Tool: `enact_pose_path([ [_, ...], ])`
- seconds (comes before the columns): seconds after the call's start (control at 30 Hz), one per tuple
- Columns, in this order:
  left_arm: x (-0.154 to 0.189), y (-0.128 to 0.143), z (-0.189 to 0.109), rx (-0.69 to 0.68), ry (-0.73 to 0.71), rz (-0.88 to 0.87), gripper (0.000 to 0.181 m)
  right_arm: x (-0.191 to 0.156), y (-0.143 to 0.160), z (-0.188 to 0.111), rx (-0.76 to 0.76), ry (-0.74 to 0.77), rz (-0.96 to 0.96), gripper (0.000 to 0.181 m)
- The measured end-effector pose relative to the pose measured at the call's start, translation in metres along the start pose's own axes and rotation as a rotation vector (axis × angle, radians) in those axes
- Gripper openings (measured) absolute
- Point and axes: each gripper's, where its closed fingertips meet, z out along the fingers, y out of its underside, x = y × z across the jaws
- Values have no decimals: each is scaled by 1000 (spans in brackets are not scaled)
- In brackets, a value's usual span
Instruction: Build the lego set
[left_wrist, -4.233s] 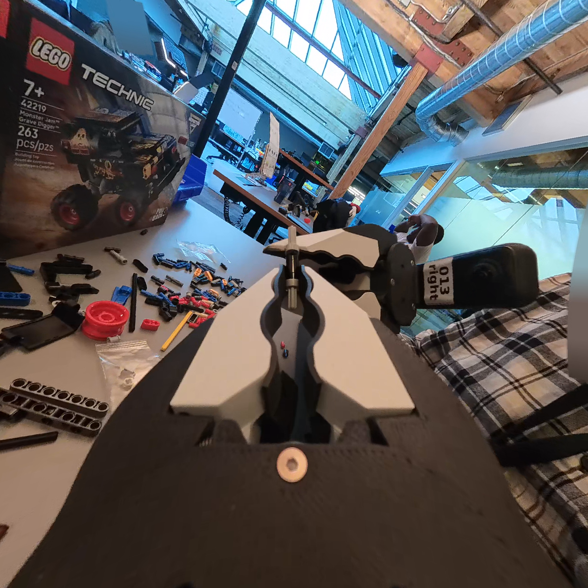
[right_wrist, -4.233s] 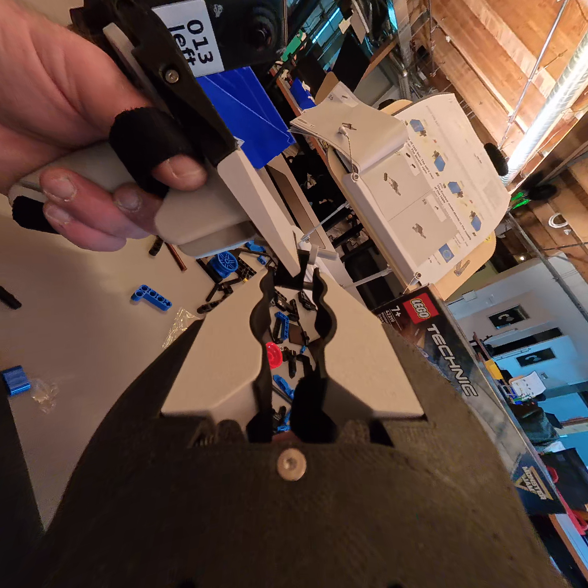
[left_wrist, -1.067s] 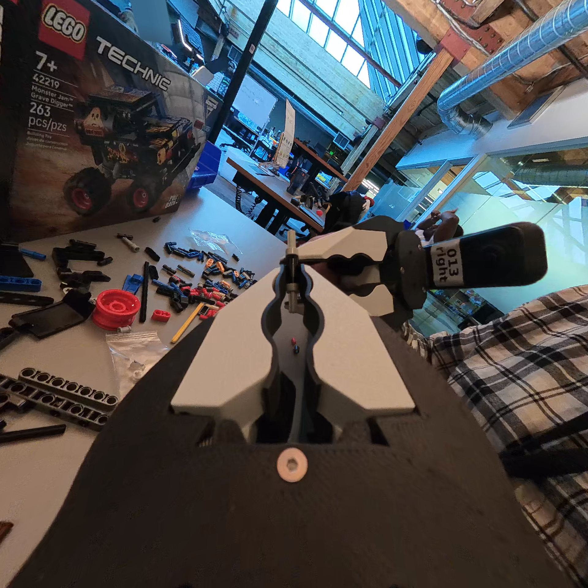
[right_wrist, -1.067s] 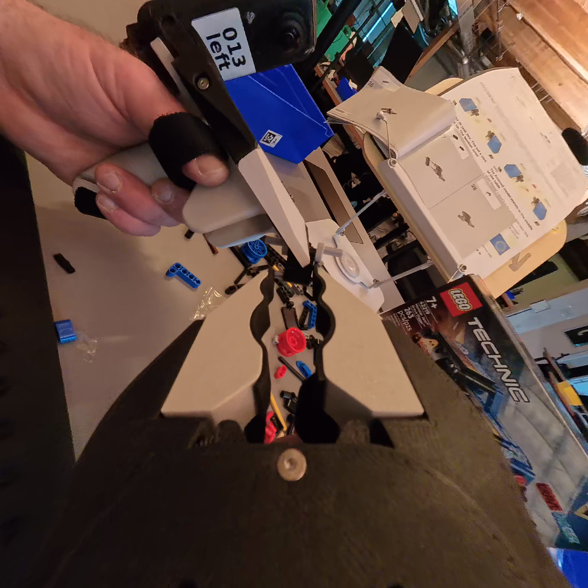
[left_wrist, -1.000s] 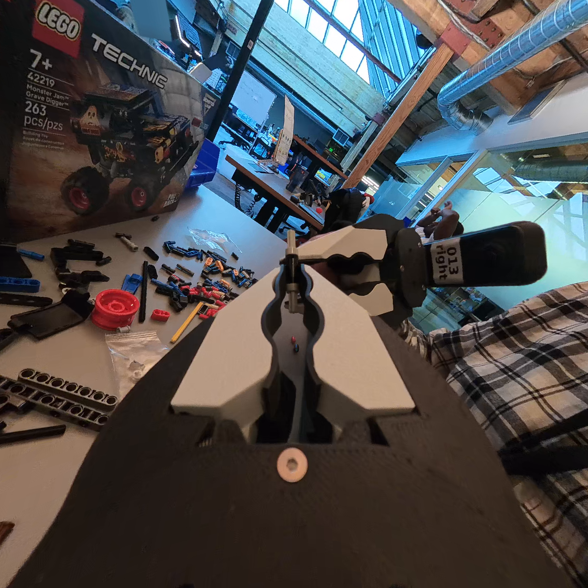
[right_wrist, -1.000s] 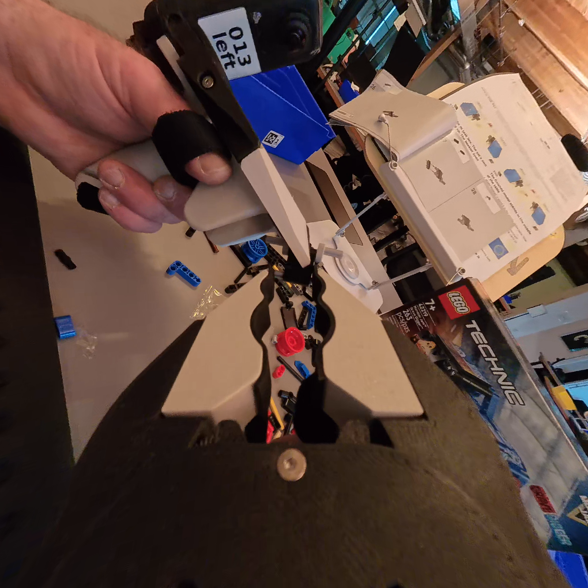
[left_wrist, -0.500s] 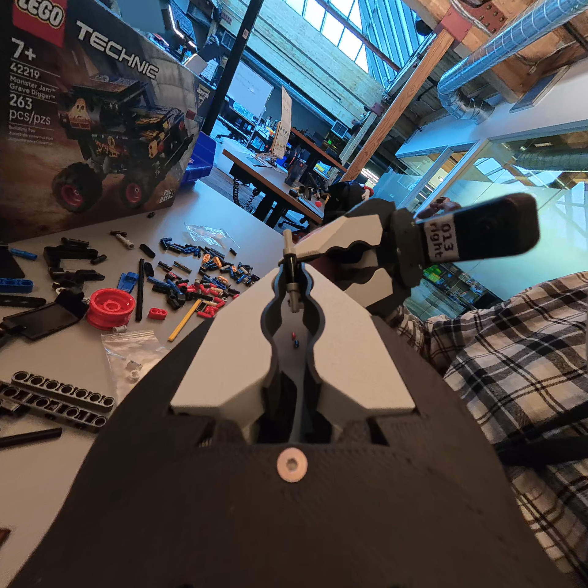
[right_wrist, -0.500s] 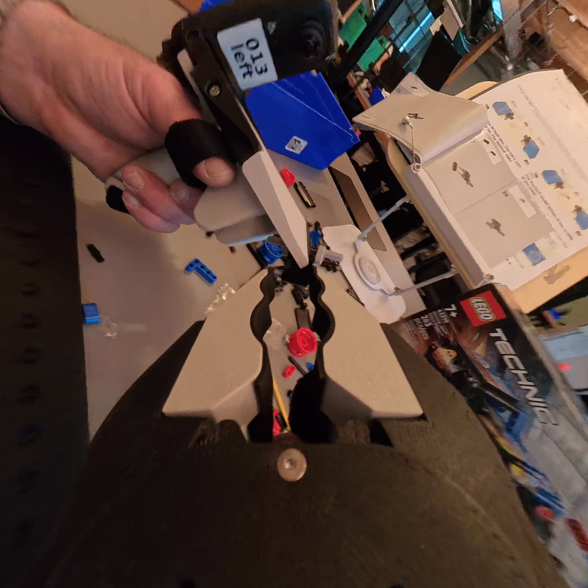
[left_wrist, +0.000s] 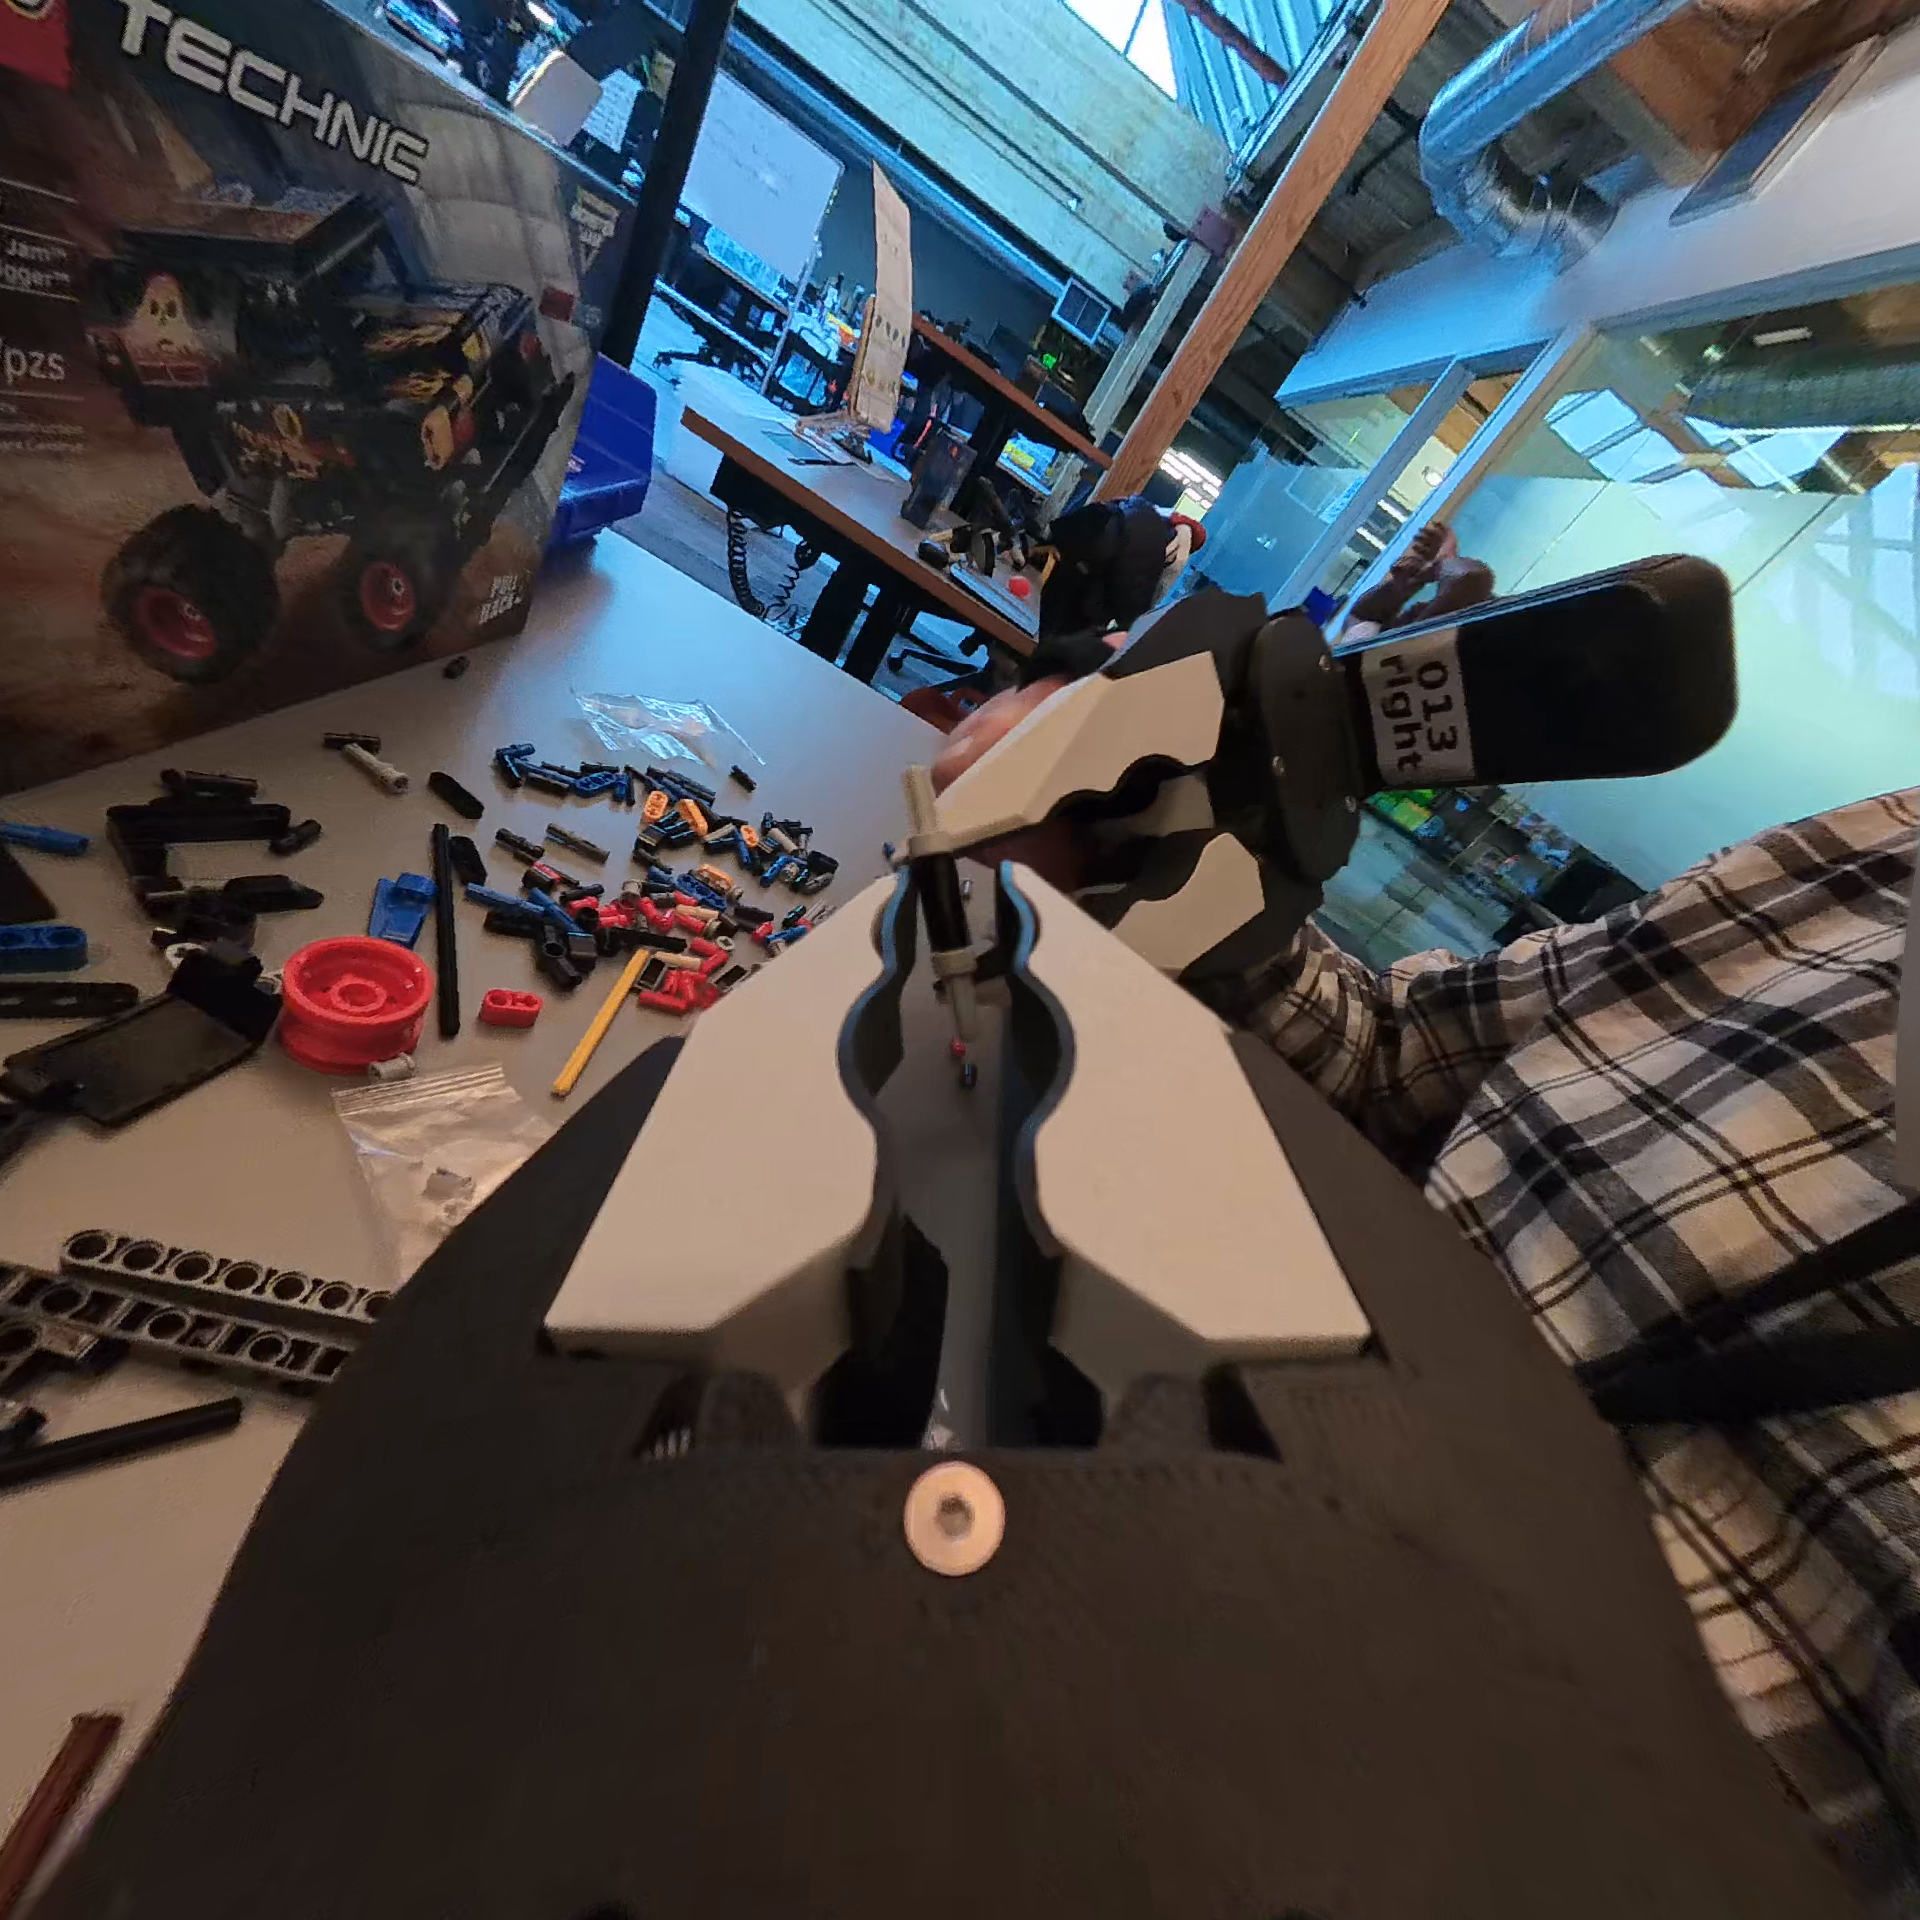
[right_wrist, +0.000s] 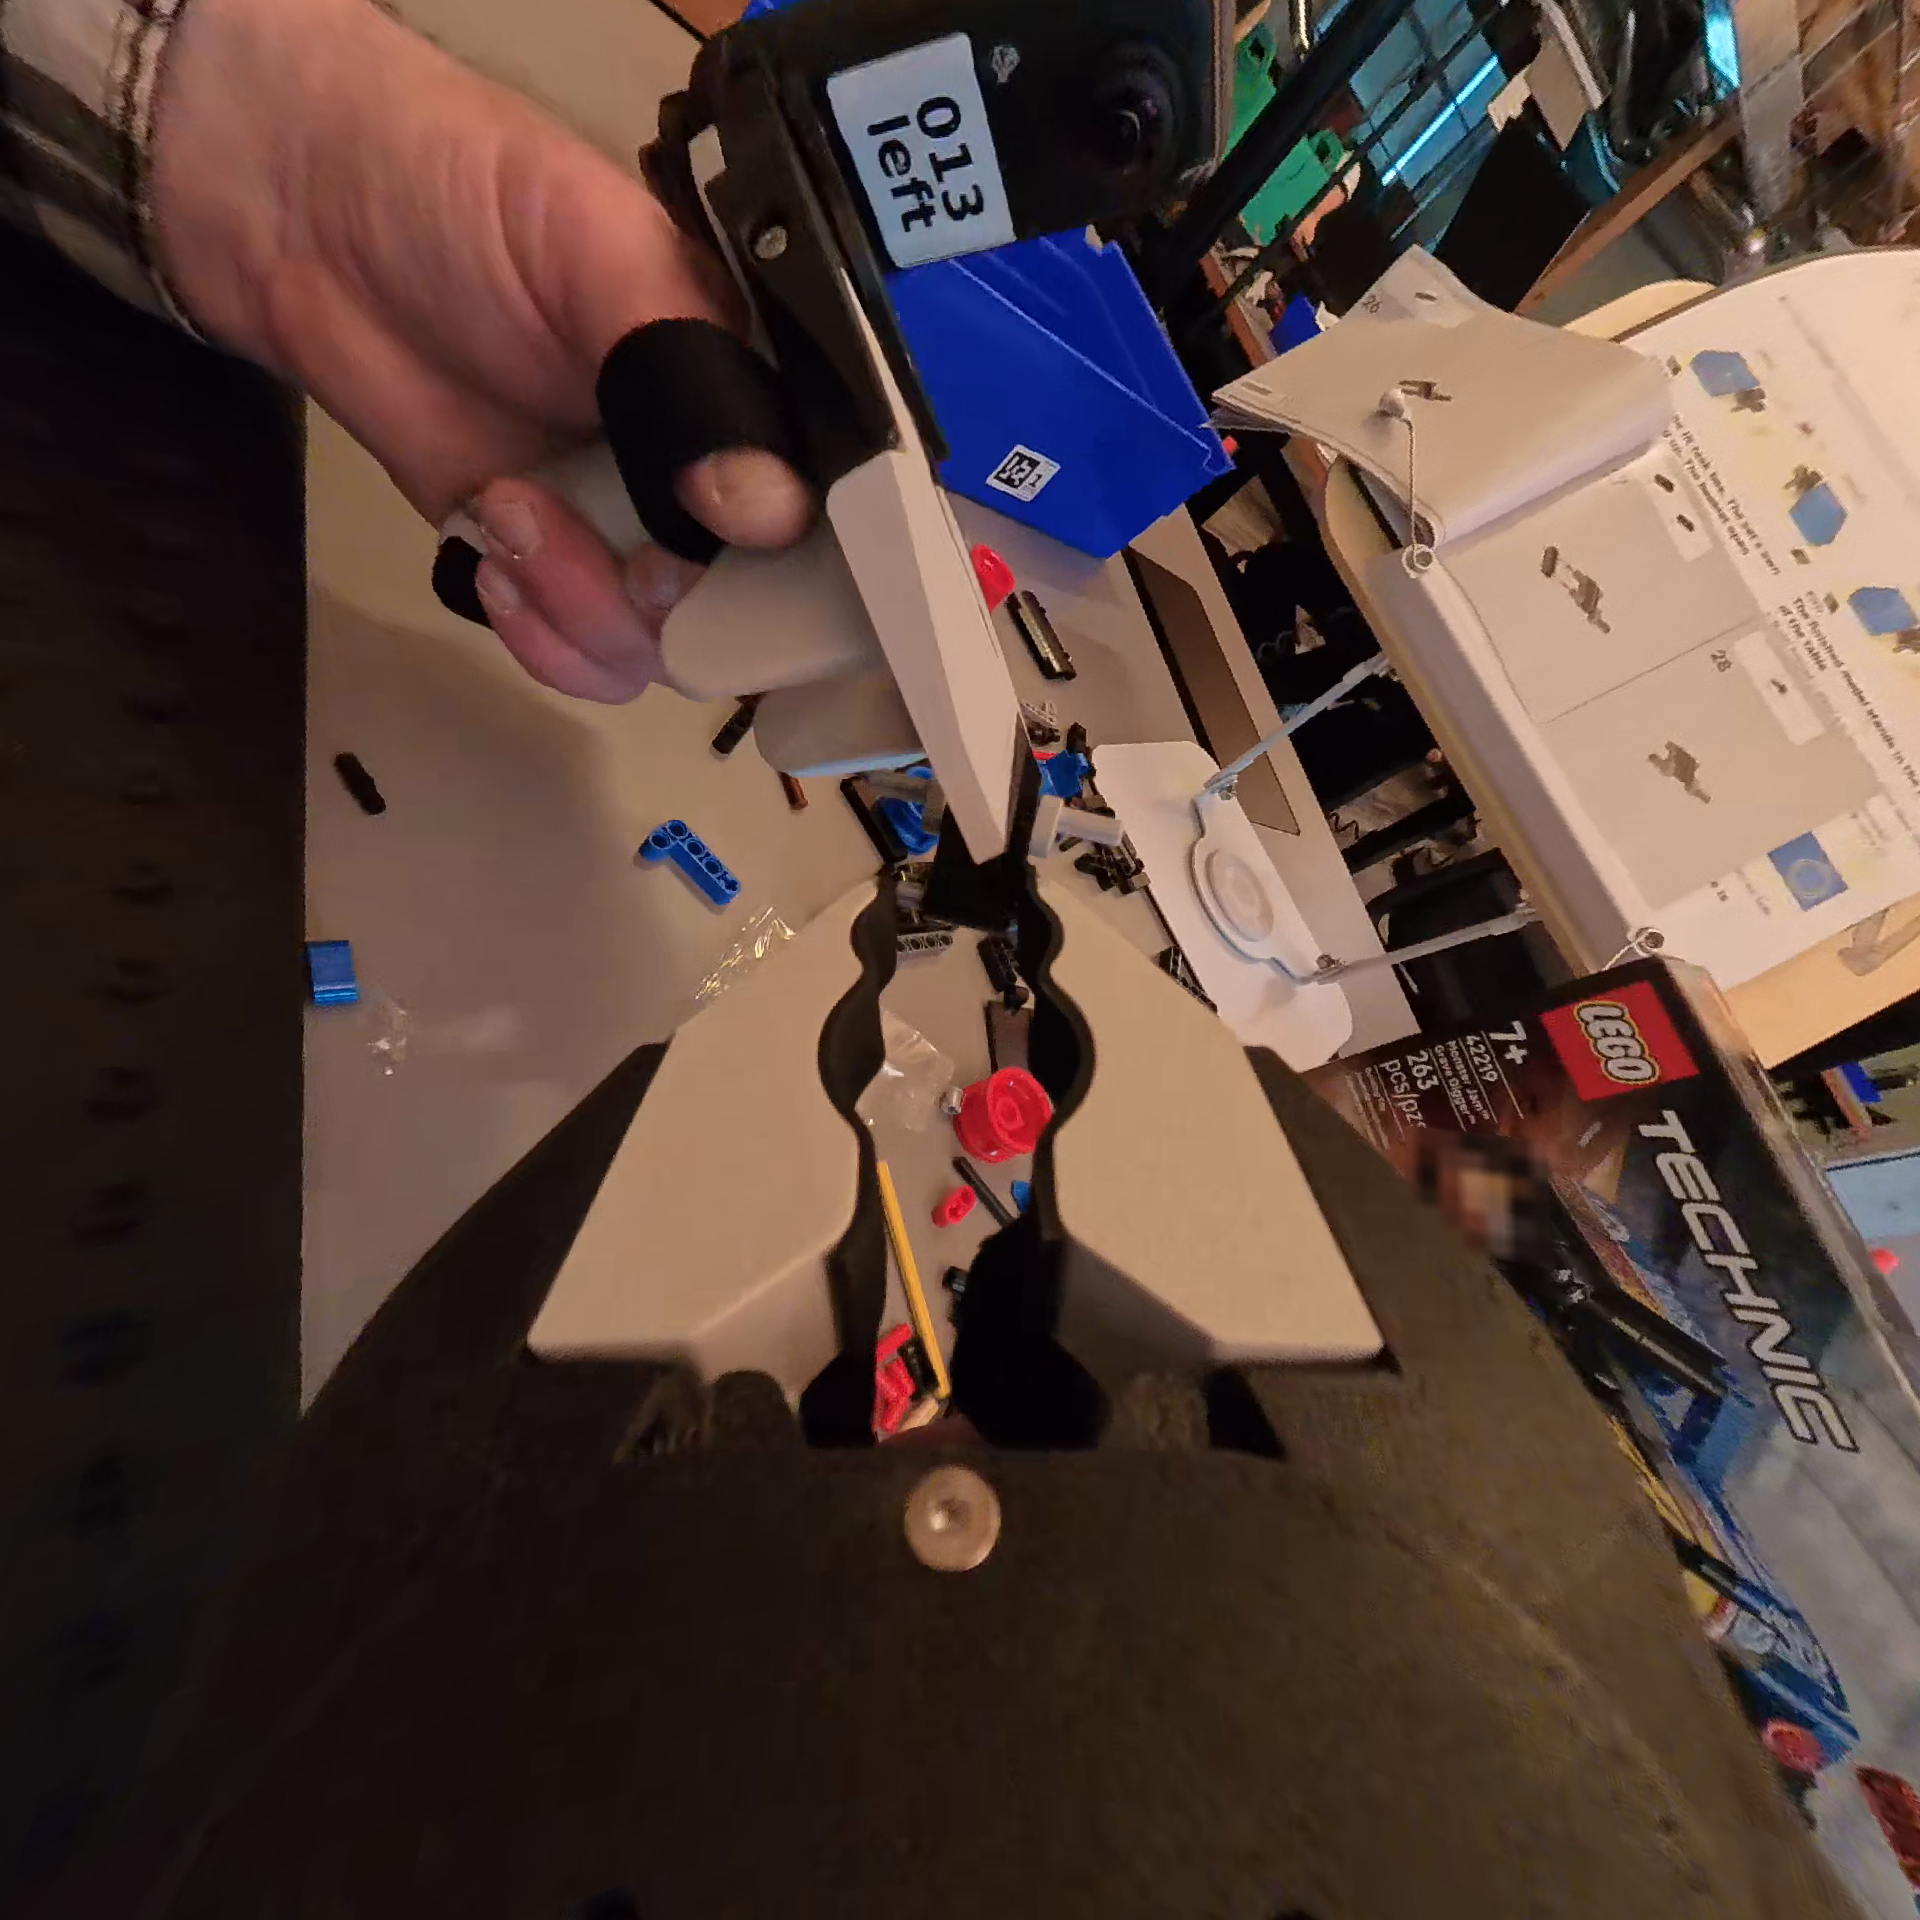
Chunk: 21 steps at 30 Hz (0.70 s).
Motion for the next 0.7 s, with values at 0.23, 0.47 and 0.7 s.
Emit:
enact_pose_path([
  [0.23, -5, -3, -1, 30, -19, -24, 6, 6, -1, 4, -28, 97, -34, 28],
  [0.47, -11, -1, 0, 65, -66, -51, 5, 10, 0, 10, -112, 207, -111, 25],
  [0.7, -14, 2, 1, 42, -78, -47, 5, 9, 5, 10, -134, 196, -126, 19],
])
